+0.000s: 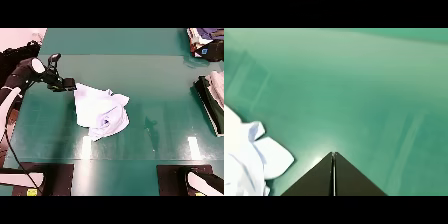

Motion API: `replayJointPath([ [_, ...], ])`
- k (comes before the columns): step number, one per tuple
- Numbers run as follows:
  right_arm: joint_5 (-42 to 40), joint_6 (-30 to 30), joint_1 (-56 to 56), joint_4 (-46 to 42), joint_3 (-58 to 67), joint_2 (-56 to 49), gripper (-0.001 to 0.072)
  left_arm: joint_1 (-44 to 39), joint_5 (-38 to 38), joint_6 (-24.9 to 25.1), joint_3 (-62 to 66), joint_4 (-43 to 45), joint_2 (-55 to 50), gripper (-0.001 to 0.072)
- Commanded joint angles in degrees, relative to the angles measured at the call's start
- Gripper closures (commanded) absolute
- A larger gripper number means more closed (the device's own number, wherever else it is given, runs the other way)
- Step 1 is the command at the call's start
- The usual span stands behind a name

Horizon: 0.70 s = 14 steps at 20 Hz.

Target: Fold the shirts.

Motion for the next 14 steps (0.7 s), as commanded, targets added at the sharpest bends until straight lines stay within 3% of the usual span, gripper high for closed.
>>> replayJointPath([
  [1, 2.1, 0.04, 0.02, 0.04, -2.6, 0.07, 0.0697, 1.53, 4.55, 1.51, -0.87, -5.64, -4.44, 0.0058],
  [5, 1.53, 0.04, 0.96, 0.13, -8.68, 0.04, 0.0697, 1.27, 7.82, 5.9, -0.83, -12.17, -6.73, 0.006],
  [6, 1.44, 0.04, 0.98, 0.26, -10.4, 0.04, 0.0697, 1.29, 8.92, 6.12, -0.83, -13.05, -6.71, 0.0188],
  [7, 1.6, 0.04, 1.11, 0.2, -12.24, 0.04, 0.0697, 1.29, 10.05, 6.21, -0.83, -13.53, -6.71, 0.0372],
  [9, 1.7, 0.04, 1.75, 0.17, -16.35, 0.04, 0.0697, 1.29, 10.99, 7.13, -0.81, -14.19, -6.71, 0.0542],
  [10, 1.55, 0.04, 2.38, 0.2, -18.71, 0.04, 0.0697, 1.29, 10.75, 7.45, -0.55, -14.32, -6.64, 0.0686],
  [13, 1.62, 0.04, 8.15, 0.28, -26.43, -1.79, 0.0673, 1.29, 7.45, 8.46, 2.97, -13.44, -6.45, 0.0684],
  [14, 1.53, 0.07, 10.82, 0.94, -28.68, -3.21, 0.0496, 1.29, 6.27, 9.51, 4.52, -13.42, -6.4, 0.0685],
])
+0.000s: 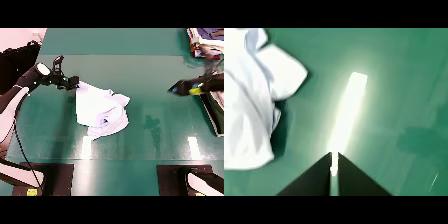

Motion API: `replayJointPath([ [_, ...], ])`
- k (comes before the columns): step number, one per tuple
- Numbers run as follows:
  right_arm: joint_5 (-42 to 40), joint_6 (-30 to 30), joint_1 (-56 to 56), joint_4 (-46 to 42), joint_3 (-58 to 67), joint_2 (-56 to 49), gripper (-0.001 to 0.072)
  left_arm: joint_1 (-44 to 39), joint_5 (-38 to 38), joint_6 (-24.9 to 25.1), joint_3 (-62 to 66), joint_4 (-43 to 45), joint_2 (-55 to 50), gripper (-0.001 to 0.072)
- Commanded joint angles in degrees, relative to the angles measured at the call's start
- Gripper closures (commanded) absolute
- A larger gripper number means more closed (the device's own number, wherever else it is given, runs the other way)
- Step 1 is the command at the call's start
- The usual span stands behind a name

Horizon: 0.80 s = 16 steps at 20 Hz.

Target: Fold the shirts.

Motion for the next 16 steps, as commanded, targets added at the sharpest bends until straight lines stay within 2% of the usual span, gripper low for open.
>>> replayJointPath([
  [1, -0.31, -0.07, 7.48, 3.39, -8.31, -3.98, 0.0331, 0.02, -3.63, 2.67, 4.15, -0.31, 0.09, 0.0684],
  [4, -3.39, -5.9, 15.45, 13.49, -11.56, -11.98, 0.0314, 0.02, -6.16, 2.99, 6.23, -0.35, 0.09, 0.0684],
  [7, -7.85, -9.99, 20.96, 19.91, -11.67, -19.34, 0.0314, 0.02, -7.72, 3.02, 6.19, -0.07, 0.07, 0.0684],
  [9, -7.82, -12.44, 22.23, 24.04, -11.67, -22.6, 0.0314, 0.02, -7.98, 3.02, 6.16, 0.04, 0.07, 0.0684],
  [13, -8.98, -13.66, 22.51, 26.51, -11.67, -24.02, 0.0328, 0.02, -8.02, 3.02, 6.19, 0.15, 0.07, 0.0684],
  [14, -9.77, -13.66, 22.51, 26.51, -11.67, -24.02, 0.0346, 0.02, -7.93, 2.99, 6.19, 0.15, 0.07, 0.0684],
  [15, -10.58, -13.73, 22.51, 26.49, -11.69, -24.04, 0.0431, 0.02, -7.98, 2.99, 6.16, 0.11, 0.07, 0.0684],
  [16, -11.39, -14.6, 22.51, 26.6, -11.67, -24.02, 0.0567, 0.02, -8.26, 2.99, 6.16, 0.13, 0.07, 0.0684],
])
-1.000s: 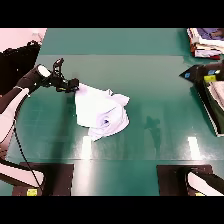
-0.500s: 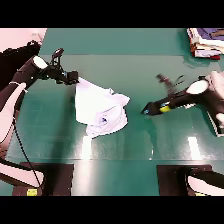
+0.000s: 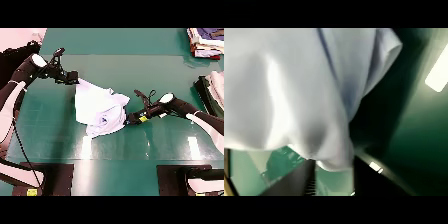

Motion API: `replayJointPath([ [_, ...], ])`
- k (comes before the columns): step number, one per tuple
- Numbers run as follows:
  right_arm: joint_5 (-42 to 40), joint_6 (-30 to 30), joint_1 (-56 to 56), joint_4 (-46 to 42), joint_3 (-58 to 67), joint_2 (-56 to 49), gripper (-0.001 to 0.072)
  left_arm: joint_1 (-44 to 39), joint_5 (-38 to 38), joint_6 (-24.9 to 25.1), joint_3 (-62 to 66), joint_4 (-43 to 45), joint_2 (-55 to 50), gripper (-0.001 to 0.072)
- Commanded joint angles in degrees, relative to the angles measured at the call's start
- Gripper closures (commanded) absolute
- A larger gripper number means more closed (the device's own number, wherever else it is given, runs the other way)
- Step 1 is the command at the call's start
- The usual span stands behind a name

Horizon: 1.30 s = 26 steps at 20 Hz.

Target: Fold the shirts.

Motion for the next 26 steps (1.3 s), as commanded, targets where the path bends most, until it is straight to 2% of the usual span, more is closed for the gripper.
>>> replayJointPath([
  [1, -2.62, -2.51, 0.42, 2.12, -0.04, -0.68, 0.0654, 0.02, -0.85, 0.02, 0.04, 0.04, 0.0, 0.0684],
  [2, -2.97, -3.13, 0.42, 2.16, -0.02, -0.66, 0.0698, 0.02, -1.4, 0.02, 0.07, 0.04, 0.02, 0.0685],
  [6, -5.2, -2.47, -1.49, -0.35, 0.09, 6.03, 0.0701, 0.04, -2.16, 0.04, 0.09, 1.49, 4.33, 0.0685],
  [8, -4.37, 2.51, -5.11, -6.05, 2.71, 12.04, 0.0701, 0.04, -0.66, 0.07, 0.48, 4.17, 11.06, 0.0685],
  [10, -1.42, 8.37, -9.42, -15.39, 9.03, 18.64, 0.0701, 0.02, -1.49, 1.6, 2.75, 5.05, 18.73, 0.0685],
  [12, 1.73, 11.3, -12.61, -21.51, 16.72, 24.0, 0.0701, 0.02, -2.1, 2.01, 6.08, 4.46, 26.4, 0.0685],
  [18, 6.95, 13.53, -18.1, -27.21, 36.2, 34.49, 0.0701, 0.02, -2.21, 2.01, 17.92, 1.79, 43.78, 0.0685],
  [22, 11.02, 15.58, -20.92, -30.23, 45.66, 37.53, 0.0701, 0.02, -4.28, 1.97, 27.89, 0.9, 46.56, 0.0685],
  [26, 14.43, 18.93, -23.02, -33.05, 55.67, 37.22, 0.0701, 0.02, -0.44, 3.45, 33.94, -2.71, 46.53, 0.0685],
])
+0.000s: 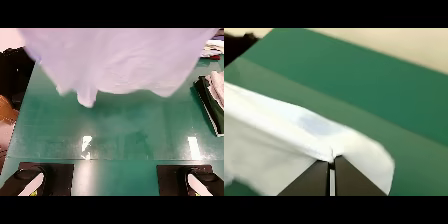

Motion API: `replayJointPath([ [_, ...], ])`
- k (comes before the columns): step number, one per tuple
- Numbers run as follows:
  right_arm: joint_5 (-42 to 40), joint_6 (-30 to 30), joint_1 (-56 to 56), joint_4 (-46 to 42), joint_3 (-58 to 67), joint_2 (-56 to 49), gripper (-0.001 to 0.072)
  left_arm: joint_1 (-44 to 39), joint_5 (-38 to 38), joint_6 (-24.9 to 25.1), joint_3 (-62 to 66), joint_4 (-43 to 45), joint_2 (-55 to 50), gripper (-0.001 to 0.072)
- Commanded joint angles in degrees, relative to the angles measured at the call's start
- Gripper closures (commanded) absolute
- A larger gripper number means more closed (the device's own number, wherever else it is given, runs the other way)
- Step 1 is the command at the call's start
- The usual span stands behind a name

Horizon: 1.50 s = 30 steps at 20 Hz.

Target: Fold the shirts.

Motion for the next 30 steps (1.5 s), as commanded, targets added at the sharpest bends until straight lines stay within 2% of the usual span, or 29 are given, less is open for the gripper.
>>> replayJointPath([
  [1, 4.9, 4.09, -2.38, -3.28, 9.42, -1.14, 0.0701, 0.07, 2.78, 1.81, 4.26, -1.7, 0.76, 0.0685],
  [6, 14.56, 9.18, -1.09, -3.19, 15.3, -14.12, 0.0701, 0.07, 0.39, 2.12, -2.93, 0.98, -5.84, 0.0685],
  [10, 14.64, 9.42, 3.82, -3.32, 6.62, -26.32, 0.0701, 0.07, -5.81, 1.6, -10.95, 6.23, -18.86, 0.0684],
  [12, 11.65, 9.2, 5.53, -3.39, 1.86, -32.61, 0.0701, 0.07, -6.99, 1.66, -15.28, 6.45, -26.64, 0.0684],
  [17, -3.13, 8.11, 6.58, -3.17, -4.35, -45.55, 0.0701, 0.07, -2.38, 1.73, -19.12, 6.4, -46.25, 0.0684],
  [20, -3.8, 8.11, 6.58, -3.08, -1.68, -51.71, 0.07, 0.07, 4.74, 1.66, -19.12, 5.68, -51.95, 0.0684],
  [23, -3.85, 8.11, 6.58, -2.69, 1.44, -55.63, 0.0698, 0.07, 9.75, 0.44, -19.08, 5.55, -52.96, 0.0681],
  [24, -3.96, 8.11, 6.58, -2.71, 2.27, -56.15, 0.0688, 0.09, 9.84, 0.11, -18.75, 5.6, -52.96, 0.0503],
  [25, -4.09, 8.11, 6.54, -2.75, 3.13, -56.43, 0.0553, 0.22, 9.38, -0.02, -18.53, 5.55, -52.89, 0.026],
  [26, -4.11, 8.11, 6.36, -2.75, 4.15, -56.5, 0.0355, 0.57, 7.76, -0.79, -18.08, 5.7, -52.78, 0.0198],
  [27, -3.13, 8.11, 5.88, -2.75, 5.64, -56.48, 0.0322, 1.09, 4.72, -1.53, -16.98, 5.81, -52.72, 0.0202],
  [30, 5.07, 6.84, 3.76, -2.8, 10.6, -55.41, 0.0324, 4.44, -5.42, -0.83, -14.91, 6.05, -50.07, 0.0203],
])
